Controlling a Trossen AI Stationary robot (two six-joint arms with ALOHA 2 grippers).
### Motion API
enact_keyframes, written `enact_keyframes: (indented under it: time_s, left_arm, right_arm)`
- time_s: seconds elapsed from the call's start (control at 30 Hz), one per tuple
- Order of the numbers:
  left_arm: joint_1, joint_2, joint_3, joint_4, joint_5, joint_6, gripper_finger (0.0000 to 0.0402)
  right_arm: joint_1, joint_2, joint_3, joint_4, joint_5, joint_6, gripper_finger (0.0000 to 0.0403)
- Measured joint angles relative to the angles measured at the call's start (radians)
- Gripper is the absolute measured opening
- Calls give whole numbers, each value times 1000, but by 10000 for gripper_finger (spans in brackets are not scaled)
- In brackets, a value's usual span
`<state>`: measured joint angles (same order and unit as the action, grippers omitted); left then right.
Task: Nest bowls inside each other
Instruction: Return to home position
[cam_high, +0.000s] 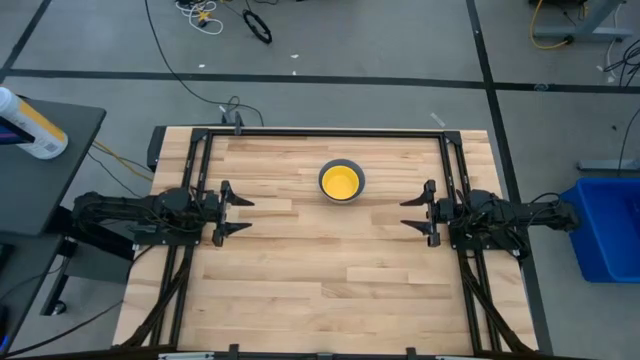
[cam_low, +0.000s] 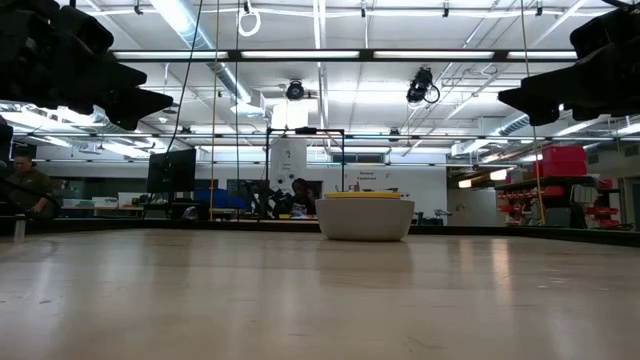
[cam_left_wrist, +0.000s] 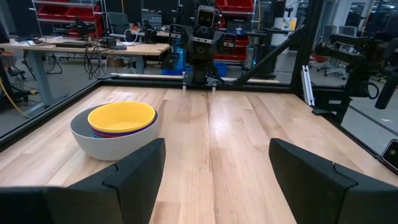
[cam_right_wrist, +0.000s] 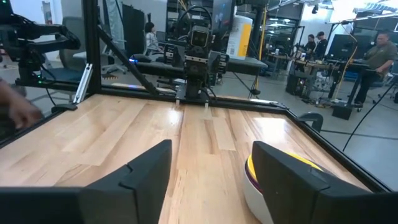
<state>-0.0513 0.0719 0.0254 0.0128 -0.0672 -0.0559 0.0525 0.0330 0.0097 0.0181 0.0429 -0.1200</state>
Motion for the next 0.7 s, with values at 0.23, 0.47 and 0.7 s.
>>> enact_keyframes:
  time_s: [0.23,0.47,0.7]
  left_arm:
    - [0,0,0,0,0,0,294]
    - [0,0,0,0,0,0,294]
    - [0,0,0,0,0,0,294]
  right_arm:
    - [0,0,0,0,0,0,221]
    - [0,0,0,0,0,0,212]
    - [0,0,0,0,0,0,201]
